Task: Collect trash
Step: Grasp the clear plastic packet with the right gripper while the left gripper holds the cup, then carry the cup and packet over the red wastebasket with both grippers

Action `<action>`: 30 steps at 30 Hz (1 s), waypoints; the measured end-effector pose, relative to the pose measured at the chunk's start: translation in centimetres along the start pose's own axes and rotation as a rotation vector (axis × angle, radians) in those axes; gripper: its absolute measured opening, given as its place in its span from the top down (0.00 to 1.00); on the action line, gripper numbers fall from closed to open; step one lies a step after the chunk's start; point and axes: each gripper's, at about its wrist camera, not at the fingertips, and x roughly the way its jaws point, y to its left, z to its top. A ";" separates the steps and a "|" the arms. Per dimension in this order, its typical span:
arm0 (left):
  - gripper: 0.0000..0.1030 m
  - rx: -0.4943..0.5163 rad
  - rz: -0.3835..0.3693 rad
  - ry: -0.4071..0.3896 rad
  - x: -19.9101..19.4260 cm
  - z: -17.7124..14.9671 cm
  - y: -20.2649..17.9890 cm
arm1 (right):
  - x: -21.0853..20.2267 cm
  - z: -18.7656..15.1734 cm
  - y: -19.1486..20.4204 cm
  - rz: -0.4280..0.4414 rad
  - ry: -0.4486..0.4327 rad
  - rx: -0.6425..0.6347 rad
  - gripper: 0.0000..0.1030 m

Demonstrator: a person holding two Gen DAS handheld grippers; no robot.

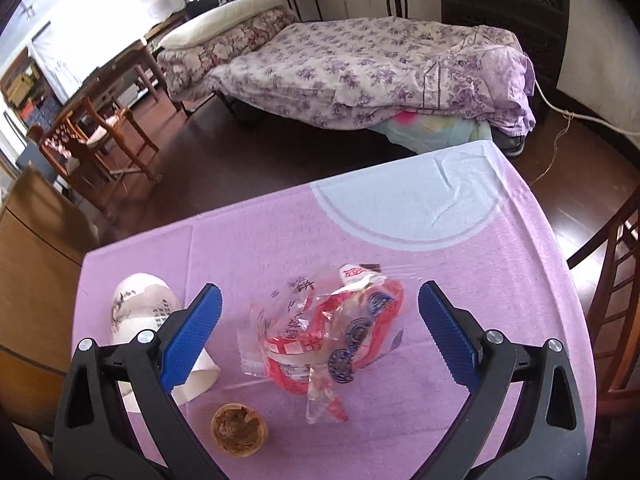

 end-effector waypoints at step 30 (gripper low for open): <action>0.46 0.045 -0.035 -0.067 -5.4 -3.4 -3.3 | -15.4 -11.7 -4.4 0.114 -0.015 -0.226 0.54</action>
